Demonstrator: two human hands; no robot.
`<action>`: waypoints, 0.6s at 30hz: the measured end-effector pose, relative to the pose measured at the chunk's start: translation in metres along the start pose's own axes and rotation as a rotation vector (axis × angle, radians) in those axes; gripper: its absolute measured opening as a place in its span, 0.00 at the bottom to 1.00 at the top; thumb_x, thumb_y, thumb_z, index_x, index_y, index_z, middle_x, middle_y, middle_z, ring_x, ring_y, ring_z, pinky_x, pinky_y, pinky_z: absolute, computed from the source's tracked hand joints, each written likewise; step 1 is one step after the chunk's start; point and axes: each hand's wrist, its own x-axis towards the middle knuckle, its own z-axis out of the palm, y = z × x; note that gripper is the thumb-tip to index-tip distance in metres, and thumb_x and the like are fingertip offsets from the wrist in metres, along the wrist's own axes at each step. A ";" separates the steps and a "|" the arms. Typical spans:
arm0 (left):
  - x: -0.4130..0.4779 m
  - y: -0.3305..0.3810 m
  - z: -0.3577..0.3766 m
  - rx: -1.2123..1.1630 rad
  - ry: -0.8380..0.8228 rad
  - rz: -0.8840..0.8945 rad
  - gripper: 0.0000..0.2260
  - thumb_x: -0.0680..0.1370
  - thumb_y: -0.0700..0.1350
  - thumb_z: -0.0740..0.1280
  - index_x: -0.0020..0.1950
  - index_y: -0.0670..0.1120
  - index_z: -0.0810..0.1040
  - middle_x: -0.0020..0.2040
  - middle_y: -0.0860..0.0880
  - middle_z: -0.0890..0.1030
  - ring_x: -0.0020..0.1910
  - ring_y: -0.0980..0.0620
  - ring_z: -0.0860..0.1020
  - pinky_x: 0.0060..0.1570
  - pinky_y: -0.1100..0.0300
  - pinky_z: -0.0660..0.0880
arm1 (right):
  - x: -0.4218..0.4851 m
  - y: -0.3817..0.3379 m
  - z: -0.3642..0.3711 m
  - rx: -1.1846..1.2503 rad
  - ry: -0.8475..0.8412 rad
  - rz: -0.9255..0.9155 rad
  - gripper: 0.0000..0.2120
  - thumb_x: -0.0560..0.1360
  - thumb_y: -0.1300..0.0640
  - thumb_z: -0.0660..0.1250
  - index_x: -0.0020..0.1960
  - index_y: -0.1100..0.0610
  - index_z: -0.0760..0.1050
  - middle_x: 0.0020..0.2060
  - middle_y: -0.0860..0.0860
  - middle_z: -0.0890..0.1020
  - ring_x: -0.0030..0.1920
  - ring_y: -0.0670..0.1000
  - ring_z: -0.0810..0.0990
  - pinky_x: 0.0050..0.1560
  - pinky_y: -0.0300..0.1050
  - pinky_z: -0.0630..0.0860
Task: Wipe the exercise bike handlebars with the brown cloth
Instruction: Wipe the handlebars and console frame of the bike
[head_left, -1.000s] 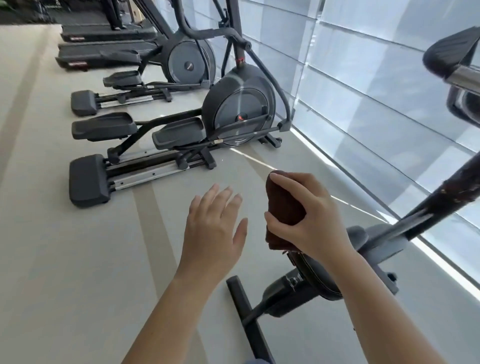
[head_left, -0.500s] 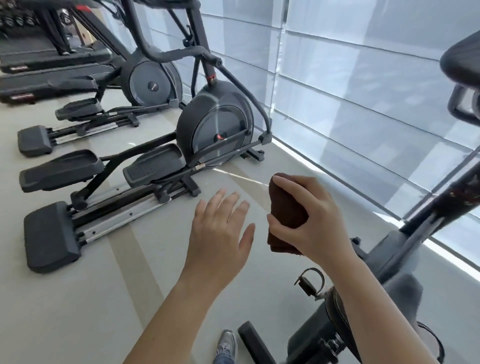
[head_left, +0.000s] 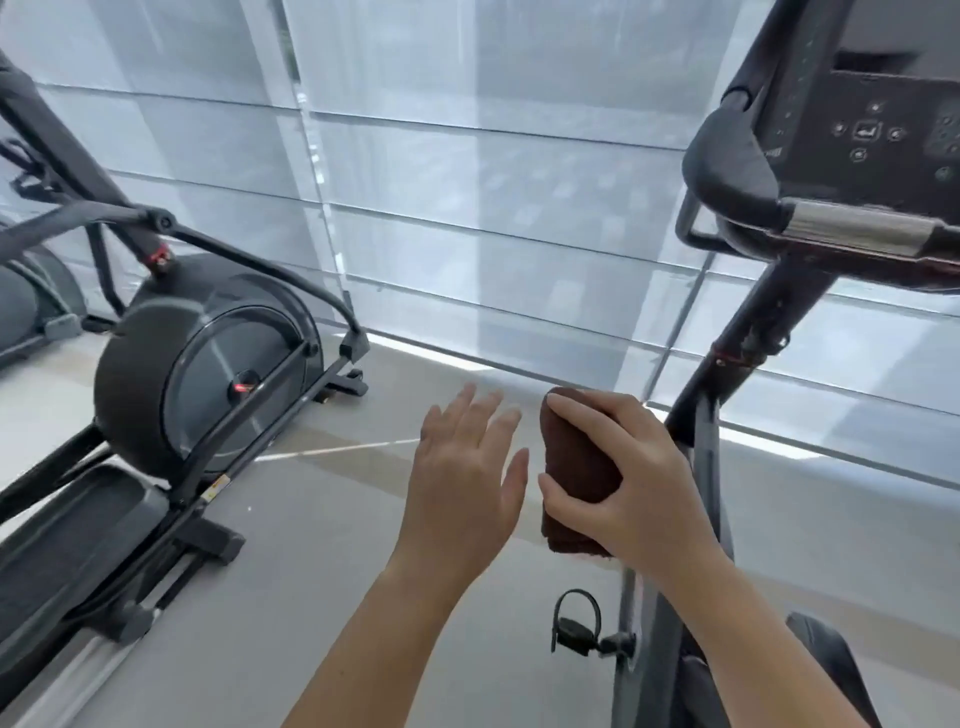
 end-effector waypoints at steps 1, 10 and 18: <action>0.013 -0.009 0.005 -0.033 -0.009 0.023 0.14 0.72 0.38 0.70 0.57 0.38 0.77 0.60 0.39 0.77 0.64 0.38 0.70 0.63 0.40 0.62 | 0.009 0.003 0.003 -0.032 0.025 0.029 0.27 0.64 0.48 0.71 0.62 0.51 0.75 0.56 0.49 0.76 0.55 0.52 0.75 0.54 0.46 0.75; 0.146 -0.079 0.026 -0.243 -0.071 0.369 0.15 0.72 0.38 0.70 0.58 0.39 0.77 0.60 0.40 0.77 0.65 0.39 0.70 0.63 0.39 0.62 | 0.094 0.004 0.032 -0.247 0.322 0.240 0.28 0.64 0.55 0.75 0.63 0.52 0.74 0.57 0.50 0.77 0.56 0.51 0.75 0.56 0.51 0.75; 0.226 -0.069 0.064 -0.407 -0.144 0.566 0.15 0.74 0.40 0.68 0.61 0.41 0.75 0.63 0.41 0.75 0.67 0.41 0.67 0.66 0.44 0.57 | 0.127 0.021 0.019 -0.446 0.518 0.348 0.27 0.64 0.51 0.71 0.63 0.52 0.74 0.56 0.50 0.76 0.53 0.52 0.76 0.53 0.49 0.77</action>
